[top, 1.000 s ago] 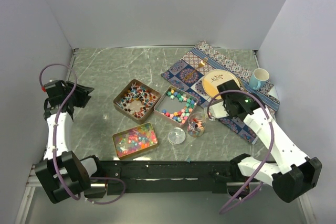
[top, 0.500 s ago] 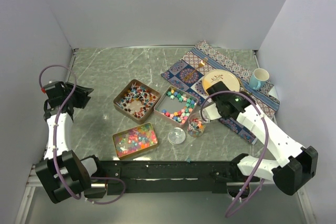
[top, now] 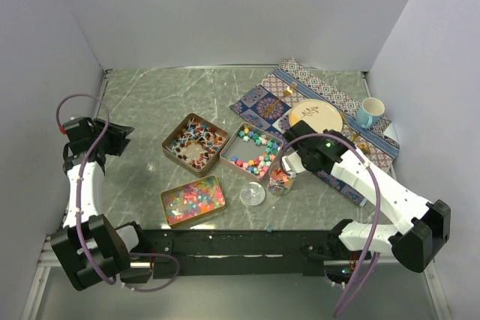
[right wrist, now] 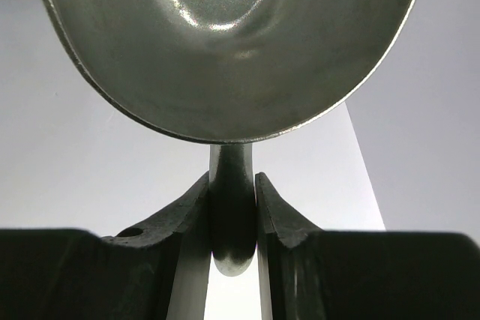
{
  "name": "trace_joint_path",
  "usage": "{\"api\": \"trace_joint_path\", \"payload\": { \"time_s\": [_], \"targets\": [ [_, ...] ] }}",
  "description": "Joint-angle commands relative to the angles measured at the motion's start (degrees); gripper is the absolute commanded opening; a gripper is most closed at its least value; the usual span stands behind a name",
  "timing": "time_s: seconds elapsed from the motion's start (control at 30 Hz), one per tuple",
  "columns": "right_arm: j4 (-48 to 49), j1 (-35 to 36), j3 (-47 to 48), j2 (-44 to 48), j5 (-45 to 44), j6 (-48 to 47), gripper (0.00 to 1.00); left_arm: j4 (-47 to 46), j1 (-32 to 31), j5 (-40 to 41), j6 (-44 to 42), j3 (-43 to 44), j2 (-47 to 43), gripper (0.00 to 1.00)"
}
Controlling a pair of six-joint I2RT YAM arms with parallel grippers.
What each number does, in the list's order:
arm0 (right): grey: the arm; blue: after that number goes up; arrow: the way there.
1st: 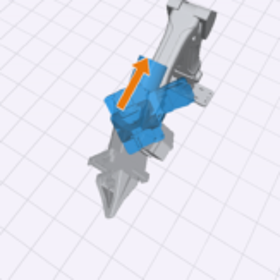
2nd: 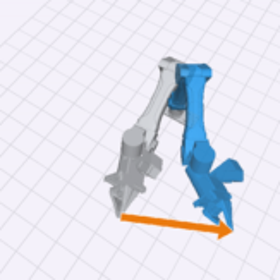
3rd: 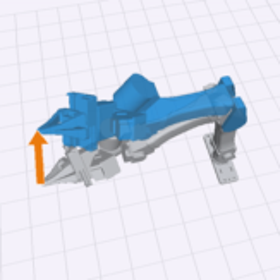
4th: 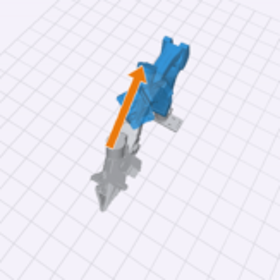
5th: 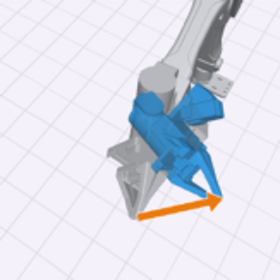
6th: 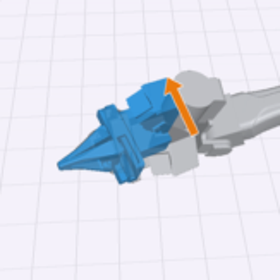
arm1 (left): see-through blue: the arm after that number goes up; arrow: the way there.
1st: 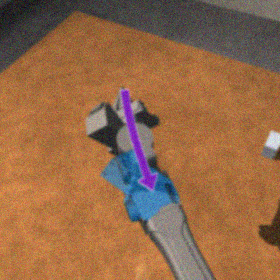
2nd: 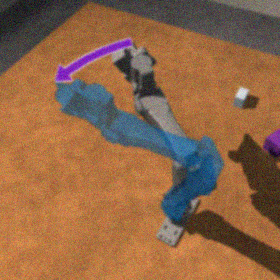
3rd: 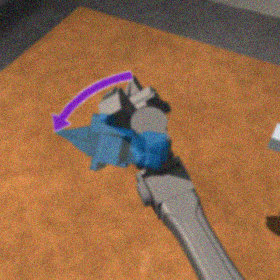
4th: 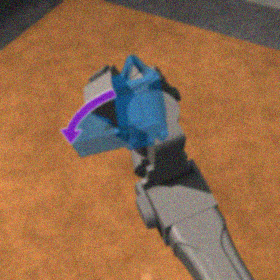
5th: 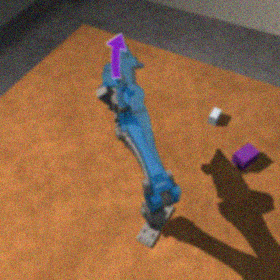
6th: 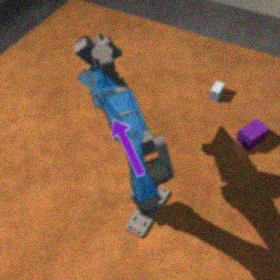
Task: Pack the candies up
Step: Place the fake candies in the packing bottle, then scoop the fake candies from the storage box.
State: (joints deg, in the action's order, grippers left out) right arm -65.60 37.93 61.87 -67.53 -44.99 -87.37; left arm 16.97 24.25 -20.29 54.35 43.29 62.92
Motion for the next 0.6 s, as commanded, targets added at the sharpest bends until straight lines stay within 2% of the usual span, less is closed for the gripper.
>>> {"api": "trace_joint_path", "payload": {
  "time_s": [0.0,0.07,0.13,0.17,0.23,0.27,0.33,0.4,0.43,0.47,0.5,0.57],
  "targets": [
    [-1.02,0.83,3.87,-0.50,-4.75,0.63,0.00,0.60,0.45,-0.01,0.58,-0.49,-1.13,0.51],
    [0.73,0.91,5.79,-0.06,-4.23,-2.43,0.00,3.23,0.53,0.87,0.67,-0.31,-1.39,0.51],
    [2.58,1.00,8.61,-0.50,-2.22,-4.73,0.00,10.60,0.53,1.13,1.46,0.22,-1.83,0.52],
    [4.15,2.05,12.89,-1.20,1.10,-5.43,0.00,13.67,0.88,0.26,1.46,0.13,-1.92,0.51],
    [2.86,3.54,17.82,-5.48,3.23,-3.78,0.00,22.28,1.15,-3.15,0.50,-0.74,-1.04,0.52],
    [0.41,6.07,23.77,-7.60,4.46,-0.38,0.00,24.93,1.32,-4.13,0.24,-1.53,-0.87,0.52],
    [-1.79,9.16,29.95,-14.45,7.28,5.60,0.00,30.63,1.24,-5.63,-0.47,-4.69,-0.95,0.51],
    [-6.97,13.90,38.65,-21.90,7.81,8.96,0.00,31.19,1.33,-5.55,-1.00,-7.15,-2.43,0.42],
    [-9.52,15.49,41.46,-24.56,8.08,10.89,0.00,30.58,1.41,-5.20,-1.52,-7.69,-3.06,0.32],
    [-16.24,16.90,47.41,-27.19,8.60,14.39,0.00,30.40,1.41,-4.59,-1.79,-7.87,-3.58,0.05],
    [-17.18,20.22,49.30,-31.40,8.78,16.08,0.00,30.58,1.33,-4.58,-1.88,-7.78,-4.55,0.01],
    [-17.01,23.05,47.75,-32.23,8.87,15.66,0.00,29.36,1.33,-5.71,-2.84,-7.69,-5.43,0.01]
  ]
}}
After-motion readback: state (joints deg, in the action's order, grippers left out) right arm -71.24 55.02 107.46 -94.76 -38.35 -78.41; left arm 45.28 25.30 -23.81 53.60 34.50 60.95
